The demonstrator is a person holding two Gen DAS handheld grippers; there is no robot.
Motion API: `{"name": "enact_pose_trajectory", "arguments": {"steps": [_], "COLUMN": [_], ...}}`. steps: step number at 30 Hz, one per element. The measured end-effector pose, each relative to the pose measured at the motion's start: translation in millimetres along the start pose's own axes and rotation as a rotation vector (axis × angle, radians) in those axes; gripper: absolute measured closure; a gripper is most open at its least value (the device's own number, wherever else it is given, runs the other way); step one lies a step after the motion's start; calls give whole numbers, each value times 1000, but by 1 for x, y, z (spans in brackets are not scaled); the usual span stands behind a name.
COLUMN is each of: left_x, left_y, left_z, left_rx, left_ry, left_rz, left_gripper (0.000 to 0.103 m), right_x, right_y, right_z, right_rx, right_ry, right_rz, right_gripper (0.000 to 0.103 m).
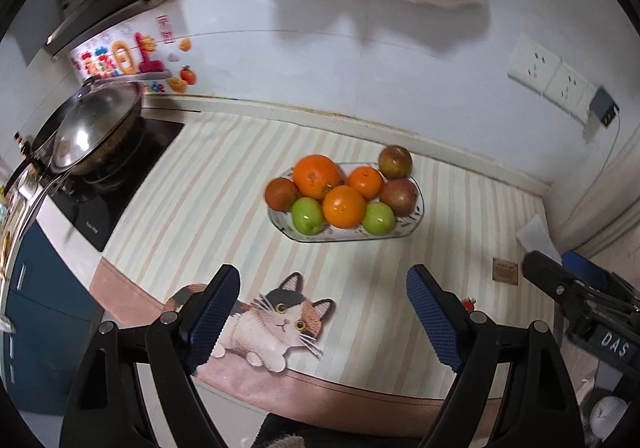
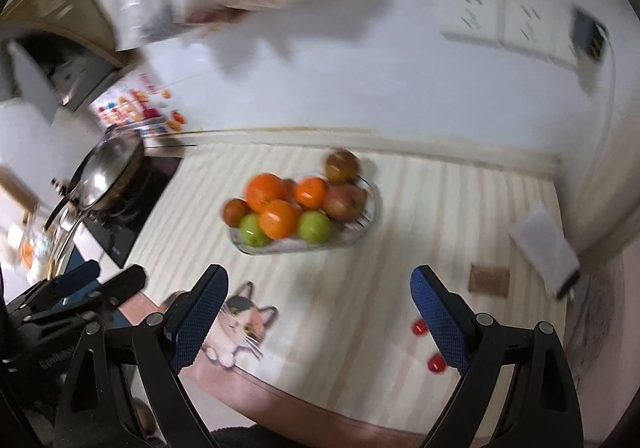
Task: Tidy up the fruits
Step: 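Move both tools back toward the two cherry tomatoes by the card, then grasp a cherry tomato with the left tool while the right tool grasps the other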
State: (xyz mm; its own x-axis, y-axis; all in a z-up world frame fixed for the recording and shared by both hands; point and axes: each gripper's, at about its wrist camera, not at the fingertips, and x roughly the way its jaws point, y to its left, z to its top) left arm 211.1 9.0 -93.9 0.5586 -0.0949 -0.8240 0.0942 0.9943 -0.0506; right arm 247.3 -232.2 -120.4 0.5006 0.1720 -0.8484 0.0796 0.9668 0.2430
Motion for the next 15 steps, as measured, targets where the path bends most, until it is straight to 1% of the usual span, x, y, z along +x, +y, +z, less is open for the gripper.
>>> {"name": "enact_pose_trajectory", "arguments": {"steps": [4, 5, 6, 7, 8, 9, 10, 11, 15], "left_x": [29, 38, 48, 57, 67, 78, 90, 99, 144], "left_y": [-36, -47, -58, -68, -78, -90, -101, -109, -141], "left_z": [0, 0, 1, 1, 1, 0, -1, -1, -13], "left_rx": [89, 113, 141, 165, 189, 213, 238, 257, 330], "left_ry": [47, 61, 75, 88, 104, 125, 147, 167, 274], "left_rz": [-10, -13, -14, -17, -21, -24, -30, -35, -62], "left_gripper": [18, 18, 18, 18, 18, 18, 18, 18, 18], "right_x": [19, 26, 33, 40, 49, 57, 64, 74, 112], "right_y": [-66, -82, -97, -109, -122, -130, -137, -143, -158], "right_z": [-19, -26, -33, -40, -49, -56, -64, -72, -103], "right_rx": [144, 175, 201, 223, 246, 263, 276, 290, 346], "right_ry": [47, 61, 77, 92, 111, 128, 143, 158, 207], "right_rz": [-65, -81, -92, -100, -99, -92, -80, -67, -44], "right_gripper": [8, 10, 16, 19, 25, 32, 36, 42, 49]}}
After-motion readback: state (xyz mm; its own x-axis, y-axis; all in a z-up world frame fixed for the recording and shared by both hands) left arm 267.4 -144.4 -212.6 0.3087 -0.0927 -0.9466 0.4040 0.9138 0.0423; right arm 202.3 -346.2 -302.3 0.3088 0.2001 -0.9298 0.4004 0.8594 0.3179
